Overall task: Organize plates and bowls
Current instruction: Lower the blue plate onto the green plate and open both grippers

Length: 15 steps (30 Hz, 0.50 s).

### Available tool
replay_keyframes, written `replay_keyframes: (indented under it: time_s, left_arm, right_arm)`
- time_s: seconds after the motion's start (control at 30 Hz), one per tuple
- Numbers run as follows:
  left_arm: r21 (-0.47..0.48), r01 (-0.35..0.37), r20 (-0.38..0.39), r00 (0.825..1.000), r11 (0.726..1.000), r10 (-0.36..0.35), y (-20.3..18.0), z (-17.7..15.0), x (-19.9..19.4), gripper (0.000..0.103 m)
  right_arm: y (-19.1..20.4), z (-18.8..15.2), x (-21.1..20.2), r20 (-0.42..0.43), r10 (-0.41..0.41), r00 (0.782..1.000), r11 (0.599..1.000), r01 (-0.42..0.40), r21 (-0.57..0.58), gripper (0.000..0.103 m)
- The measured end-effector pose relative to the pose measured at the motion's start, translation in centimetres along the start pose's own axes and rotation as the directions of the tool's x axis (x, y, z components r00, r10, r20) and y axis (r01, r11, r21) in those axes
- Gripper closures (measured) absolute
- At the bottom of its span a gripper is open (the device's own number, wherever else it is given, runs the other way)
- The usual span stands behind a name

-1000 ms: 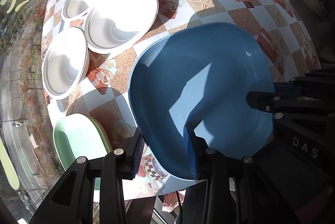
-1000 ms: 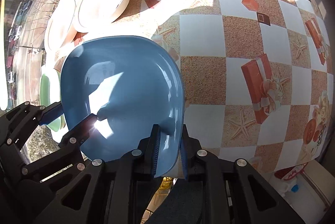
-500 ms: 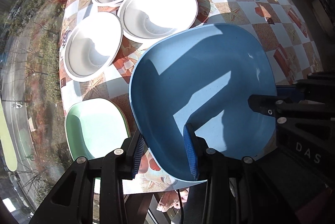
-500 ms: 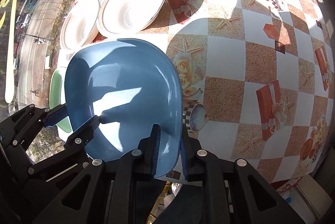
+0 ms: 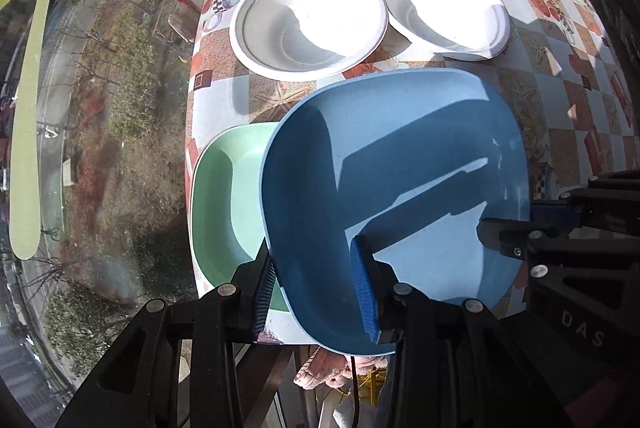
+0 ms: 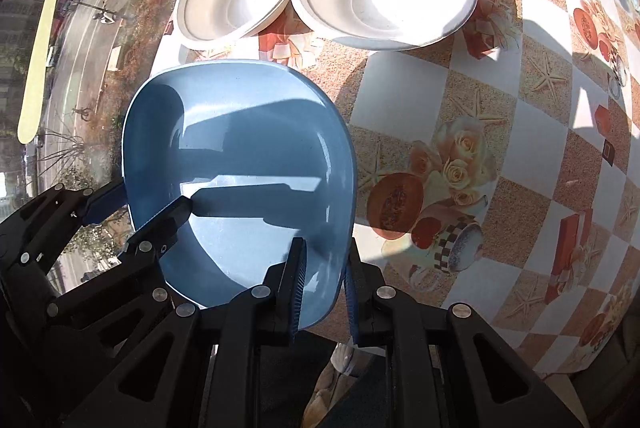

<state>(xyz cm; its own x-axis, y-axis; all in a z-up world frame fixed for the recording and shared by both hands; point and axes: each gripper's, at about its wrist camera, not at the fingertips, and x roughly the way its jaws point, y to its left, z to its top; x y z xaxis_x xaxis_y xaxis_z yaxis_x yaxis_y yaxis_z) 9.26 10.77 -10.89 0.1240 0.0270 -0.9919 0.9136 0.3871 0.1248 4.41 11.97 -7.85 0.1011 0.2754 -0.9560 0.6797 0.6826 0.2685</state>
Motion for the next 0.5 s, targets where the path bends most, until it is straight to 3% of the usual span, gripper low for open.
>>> replay_keyframes:
  time_s: [0.3, 0.5]
  left_arm:
    - [-0.11, -0.038, -0.009, 0.999, 0.993, 0.037, 4.9, 0.4, 1.4, 0.063]
    - [-0.111, -0.082, -0.012, 0.997, 0.991, 0.081, 6.5, 1.3, 3.1, 0.062]
  right_arm:
    - [3.9, 1.2, 2.1, -0.069, 0.043, 0.997, 0.996, -0.048, -0.07, 0.082]
    - [4.7, 2.7, 3.8, -0.11, 0.064, 0.992, 0.996, -0.07, -0.051, 0.082]
